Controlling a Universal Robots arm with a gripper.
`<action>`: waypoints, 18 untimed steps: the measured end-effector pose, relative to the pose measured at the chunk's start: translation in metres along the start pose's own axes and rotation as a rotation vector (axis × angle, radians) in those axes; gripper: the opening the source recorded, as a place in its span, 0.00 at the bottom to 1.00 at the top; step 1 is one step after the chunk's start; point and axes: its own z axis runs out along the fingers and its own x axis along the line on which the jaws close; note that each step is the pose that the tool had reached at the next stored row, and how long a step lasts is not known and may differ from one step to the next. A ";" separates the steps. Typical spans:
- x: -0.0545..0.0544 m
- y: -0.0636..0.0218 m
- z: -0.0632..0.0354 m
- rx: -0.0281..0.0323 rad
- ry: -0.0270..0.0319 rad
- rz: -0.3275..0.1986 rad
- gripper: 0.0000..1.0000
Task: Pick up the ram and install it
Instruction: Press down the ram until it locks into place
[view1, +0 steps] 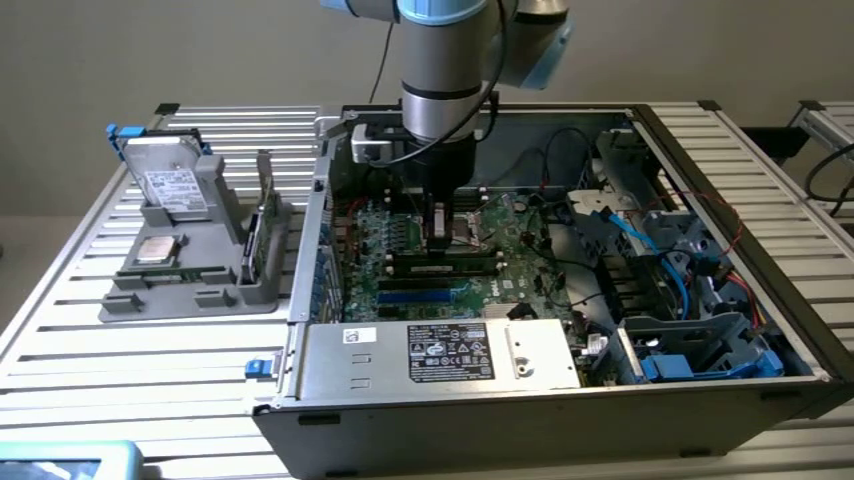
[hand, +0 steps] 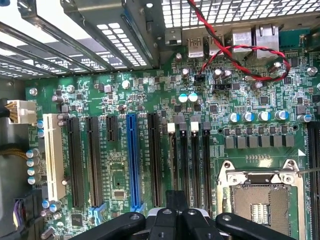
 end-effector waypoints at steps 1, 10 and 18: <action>0.000 0.0000 0.0004 0.0002 -0.0001 0.000 0.11; 0.000 -0.0070 -0.0096 0.0005 -0.0005 0.000 0.11; 0.001 -0.0168 -0.0176 -0.0005 -0.0005 0.000 0.11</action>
